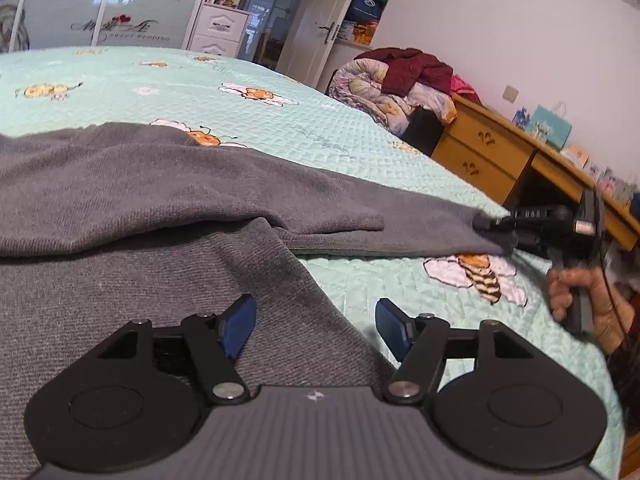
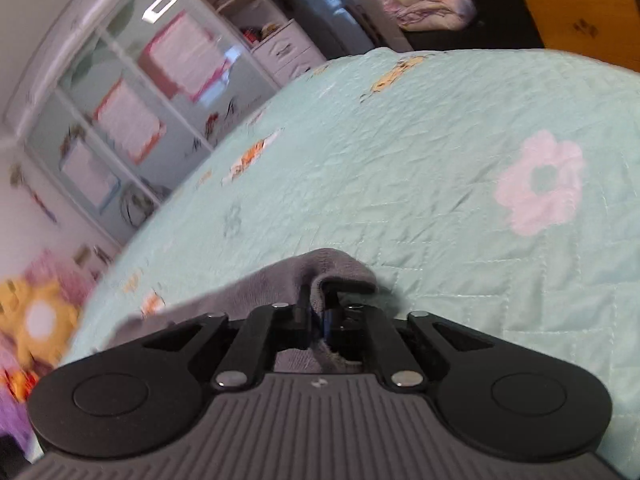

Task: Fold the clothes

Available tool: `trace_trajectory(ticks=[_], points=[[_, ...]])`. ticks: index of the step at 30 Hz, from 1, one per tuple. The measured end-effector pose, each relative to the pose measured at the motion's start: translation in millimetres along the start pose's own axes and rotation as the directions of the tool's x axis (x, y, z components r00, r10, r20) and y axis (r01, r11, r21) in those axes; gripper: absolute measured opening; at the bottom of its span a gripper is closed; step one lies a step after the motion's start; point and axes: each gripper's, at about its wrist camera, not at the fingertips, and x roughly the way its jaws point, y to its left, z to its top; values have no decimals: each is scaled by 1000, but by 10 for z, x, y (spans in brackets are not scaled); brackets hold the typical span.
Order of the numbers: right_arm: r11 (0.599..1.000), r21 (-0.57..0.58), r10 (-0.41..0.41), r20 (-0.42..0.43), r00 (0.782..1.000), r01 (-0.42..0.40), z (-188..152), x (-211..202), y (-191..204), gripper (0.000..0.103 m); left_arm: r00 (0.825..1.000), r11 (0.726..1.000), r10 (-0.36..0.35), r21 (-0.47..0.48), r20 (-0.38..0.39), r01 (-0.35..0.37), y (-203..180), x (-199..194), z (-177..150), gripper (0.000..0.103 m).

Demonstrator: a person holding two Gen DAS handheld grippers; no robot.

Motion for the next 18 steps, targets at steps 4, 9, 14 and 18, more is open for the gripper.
trace_trajectory(ticks=[4, 9, 14, 18], points=[[995, -30, -97, 76, 992, 99, 171, 27, 65, 2, 1000, 1000, -1, 12, -2, 1, -8, 5, -11, 70], [971, -112, -201, 108, 974, 213, 355, 353, 134, 2, 1000, 1000, 2, 31, -8, -1, -18, 7, -15, 70], [977, -80, -190, 101, 977, 198, 313, 435, -53, 1, 999, 994, 21, 104, -27, -18, -122, 26, -24, 71], [977, -68, -194, 94, 976, 201, 292, 352, -99, 2, 999, 991, 33, 131, -29, -28, -161, 29, -27, 75]])
